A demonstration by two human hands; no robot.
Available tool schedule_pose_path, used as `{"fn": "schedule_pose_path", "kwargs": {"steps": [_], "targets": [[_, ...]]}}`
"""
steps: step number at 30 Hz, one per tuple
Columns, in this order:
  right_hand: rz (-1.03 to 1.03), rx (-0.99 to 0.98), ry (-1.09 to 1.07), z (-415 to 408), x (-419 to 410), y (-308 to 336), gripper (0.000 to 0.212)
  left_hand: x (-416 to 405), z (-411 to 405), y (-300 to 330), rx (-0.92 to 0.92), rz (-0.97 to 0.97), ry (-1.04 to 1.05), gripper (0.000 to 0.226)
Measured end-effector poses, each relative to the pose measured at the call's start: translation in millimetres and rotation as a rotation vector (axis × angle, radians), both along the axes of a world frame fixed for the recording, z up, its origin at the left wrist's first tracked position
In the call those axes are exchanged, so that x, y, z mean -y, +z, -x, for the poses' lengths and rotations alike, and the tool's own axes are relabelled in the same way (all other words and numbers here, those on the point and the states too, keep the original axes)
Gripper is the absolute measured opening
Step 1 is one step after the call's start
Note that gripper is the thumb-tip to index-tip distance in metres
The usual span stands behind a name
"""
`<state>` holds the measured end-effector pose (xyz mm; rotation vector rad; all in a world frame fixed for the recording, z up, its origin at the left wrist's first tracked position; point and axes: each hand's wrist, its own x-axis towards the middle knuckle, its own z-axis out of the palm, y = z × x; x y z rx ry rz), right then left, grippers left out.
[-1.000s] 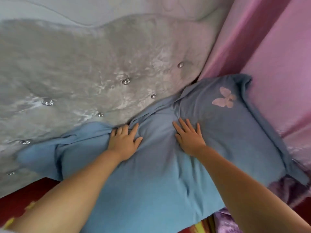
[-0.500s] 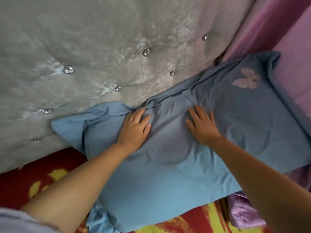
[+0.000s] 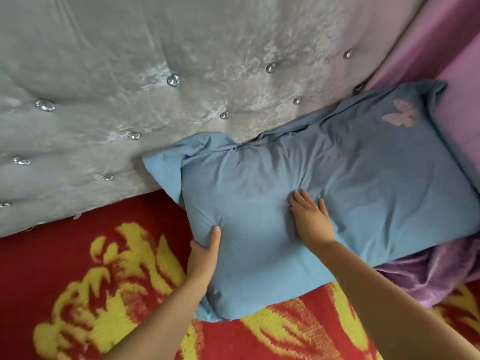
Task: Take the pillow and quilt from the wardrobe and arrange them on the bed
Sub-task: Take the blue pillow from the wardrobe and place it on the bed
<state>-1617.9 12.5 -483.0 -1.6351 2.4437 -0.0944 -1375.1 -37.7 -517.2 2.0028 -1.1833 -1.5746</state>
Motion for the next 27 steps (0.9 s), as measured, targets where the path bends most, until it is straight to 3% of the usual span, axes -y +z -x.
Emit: {"fn": "schedule_pose_path", "kwargs": {"steps": [2,5,9,14,18,22,24,27], "targets": [[0.099,-0.001,-0.060,1,-2,6,0.036,-17,4,0,0.063,-0.089,-0.086,0.094],[-0.071,-0.001,-0.052,-4,-16,5,0.049,-29,4,-10,0.080,-0.208,-0.143,0.089],[-0.267,-0.017,0.003,-4,-15,-4,0.057,2,6,-15,0.018,-0.051,-0.136,0.068],[-0.189,0.004,-0.131,-1,-4,-6,0.055,18,15,-14,-0.041,0.081,-0.205,0.058],[-0.225,0.003,-0.102,-1,-1,-15,0.055,25,17,-27,-0.006,0.024,-0.260,0.067],[-0.263,-0.004,-0.062,3,-1,-2,0.055,38,15,-9,0.225,0.024,-0.321,0.083],[-0.246,-0.002,-0.064,3,-7,13,0.054,40,14,16,0.375,0.151,-0.404,0.084],[-0.223,0.015,-0.067,0,-12,53,0.054,45,21,67,0.425,0.364,-0.580,0.078]]}}
